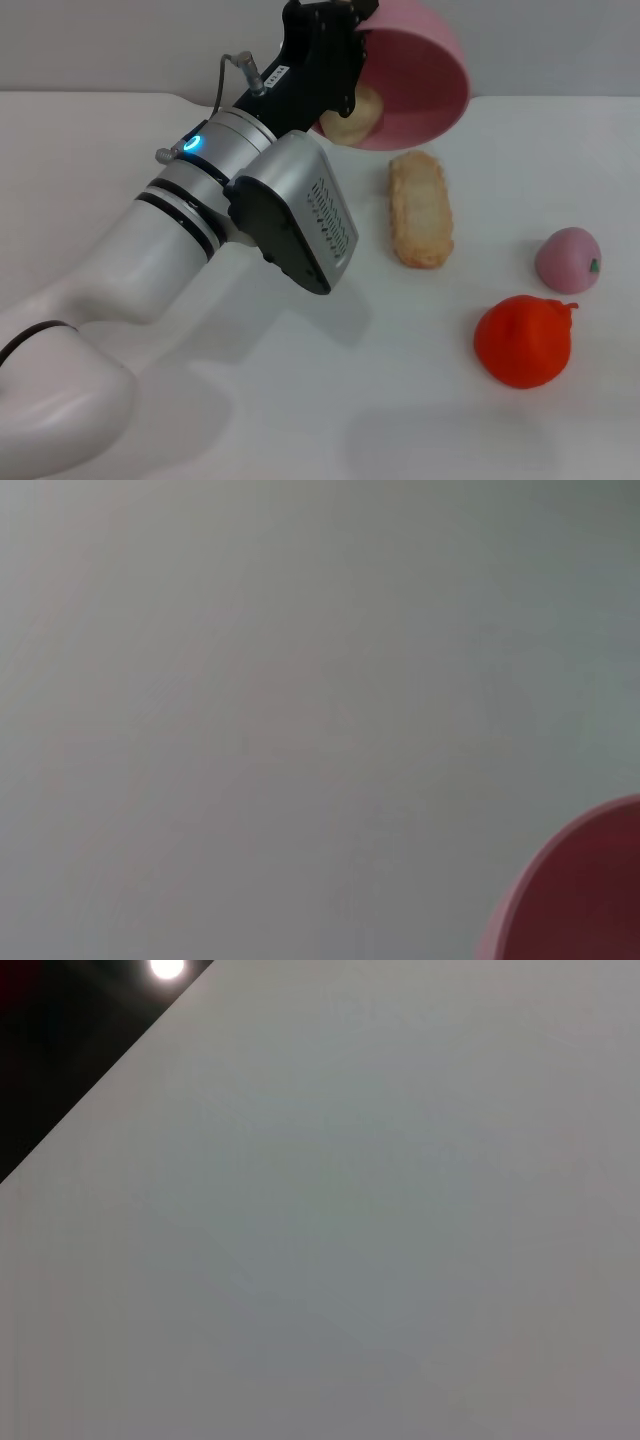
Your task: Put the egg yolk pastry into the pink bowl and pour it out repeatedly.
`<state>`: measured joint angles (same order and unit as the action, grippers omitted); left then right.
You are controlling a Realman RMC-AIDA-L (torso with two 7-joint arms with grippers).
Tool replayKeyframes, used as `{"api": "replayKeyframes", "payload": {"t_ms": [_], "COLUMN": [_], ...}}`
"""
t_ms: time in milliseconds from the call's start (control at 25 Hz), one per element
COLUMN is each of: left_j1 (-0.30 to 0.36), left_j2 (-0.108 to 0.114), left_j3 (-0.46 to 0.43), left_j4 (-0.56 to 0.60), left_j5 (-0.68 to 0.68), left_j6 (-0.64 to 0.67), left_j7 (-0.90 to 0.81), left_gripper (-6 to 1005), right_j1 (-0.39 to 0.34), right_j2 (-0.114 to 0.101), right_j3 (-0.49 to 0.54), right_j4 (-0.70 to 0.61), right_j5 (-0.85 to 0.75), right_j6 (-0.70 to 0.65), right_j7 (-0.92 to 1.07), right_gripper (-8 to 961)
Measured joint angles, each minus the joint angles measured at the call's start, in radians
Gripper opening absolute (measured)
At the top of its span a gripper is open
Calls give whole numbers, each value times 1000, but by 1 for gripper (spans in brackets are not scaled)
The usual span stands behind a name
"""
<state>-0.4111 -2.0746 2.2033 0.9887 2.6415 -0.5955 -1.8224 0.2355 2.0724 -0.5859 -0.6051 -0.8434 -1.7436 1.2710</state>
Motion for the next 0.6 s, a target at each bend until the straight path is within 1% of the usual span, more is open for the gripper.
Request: {"api": "replayKeyframes", "payload": {"t_ms": [240, 280, 360, 520, 600], "left_j1": [0, 5, 5, 7, 7], "left_j2": [0, -1, -1, -1, -1], "left_j3": [-1, -5, -5, -3, -3], "left_j4": [-1, -5, -5, -17, -17], "left_j5": [0, -3, -3, -6, -6], "left_j6": [-4, -54, -54, -107, -107], "left_j7": [12, 22, 22, 22, 22], "left_gripper": [43, 43, 43, 43, 43], "right_j1": [6, 7, 8, 10, 10], "right_j2": [0, 0, 0, 0, 0], "right_j3": [0, 0, 0, 0, 0], "right_j4": [1, 1, 1, 1, 1], "right_j5": [0, 1, 2, 2, 5], "right_j6": [-1, -1, -1, -3, -4], "right_j7": [1, 1, 1, 1, 1], "right_gripper": [627, 627, 626, 625, 626]}}
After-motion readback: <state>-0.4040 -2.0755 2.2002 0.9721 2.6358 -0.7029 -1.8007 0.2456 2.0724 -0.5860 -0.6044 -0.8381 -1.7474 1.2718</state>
